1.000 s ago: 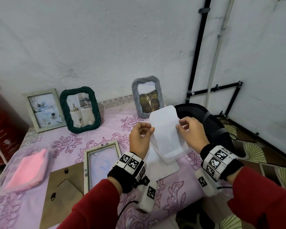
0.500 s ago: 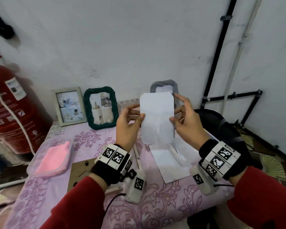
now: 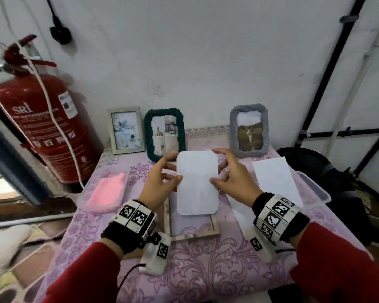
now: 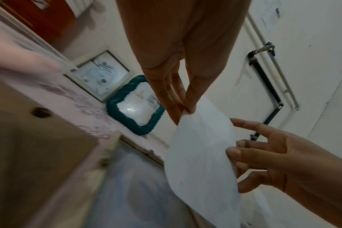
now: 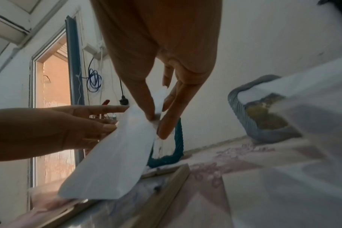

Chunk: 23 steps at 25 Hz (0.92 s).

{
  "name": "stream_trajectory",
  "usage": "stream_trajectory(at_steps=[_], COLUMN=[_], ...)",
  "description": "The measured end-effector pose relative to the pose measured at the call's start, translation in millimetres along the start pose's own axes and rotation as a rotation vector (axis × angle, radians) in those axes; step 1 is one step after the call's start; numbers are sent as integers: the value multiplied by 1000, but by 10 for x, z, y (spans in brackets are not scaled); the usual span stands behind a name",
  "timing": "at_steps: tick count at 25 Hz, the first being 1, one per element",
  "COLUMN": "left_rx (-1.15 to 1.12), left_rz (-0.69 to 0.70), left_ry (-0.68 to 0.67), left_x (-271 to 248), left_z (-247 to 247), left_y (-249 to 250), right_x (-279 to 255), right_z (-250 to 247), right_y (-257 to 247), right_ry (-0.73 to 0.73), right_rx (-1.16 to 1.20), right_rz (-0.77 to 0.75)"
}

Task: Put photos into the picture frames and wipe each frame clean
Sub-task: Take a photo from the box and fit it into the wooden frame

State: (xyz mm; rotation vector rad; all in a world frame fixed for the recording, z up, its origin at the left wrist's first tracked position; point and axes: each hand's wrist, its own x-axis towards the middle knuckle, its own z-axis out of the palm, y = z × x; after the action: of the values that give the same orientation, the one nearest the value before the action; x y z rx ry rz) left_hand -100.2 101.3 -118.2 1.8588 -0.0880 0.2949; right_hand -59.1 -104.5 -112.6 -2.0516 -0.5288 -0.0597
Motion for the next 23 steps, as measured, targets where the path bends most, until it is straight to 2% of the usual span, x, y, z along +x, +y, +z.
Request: stream_trajectory(at_steps=[7,11,15,19,23], left_rx=[63,149,357,612,729], left_rz=[-168,-195,-168,-220,-260], left_ry=[-37,-86,-147,-201,-288], left_x=[-164,-238,-258,-195,-156], left_z=[-179,-222,-254,-234,-209], left_y=[-273,-366,-441,-519,-585], right_x=[63,81,82,90,133], right_z=[309,382,384,407,434], right_y=[112,228,337,387,393], right_ry=[-129,-170,-213,-260,-334], right_rx=[6,-87,-182,-347,-465], right_rz=[52,37,42,68,146])
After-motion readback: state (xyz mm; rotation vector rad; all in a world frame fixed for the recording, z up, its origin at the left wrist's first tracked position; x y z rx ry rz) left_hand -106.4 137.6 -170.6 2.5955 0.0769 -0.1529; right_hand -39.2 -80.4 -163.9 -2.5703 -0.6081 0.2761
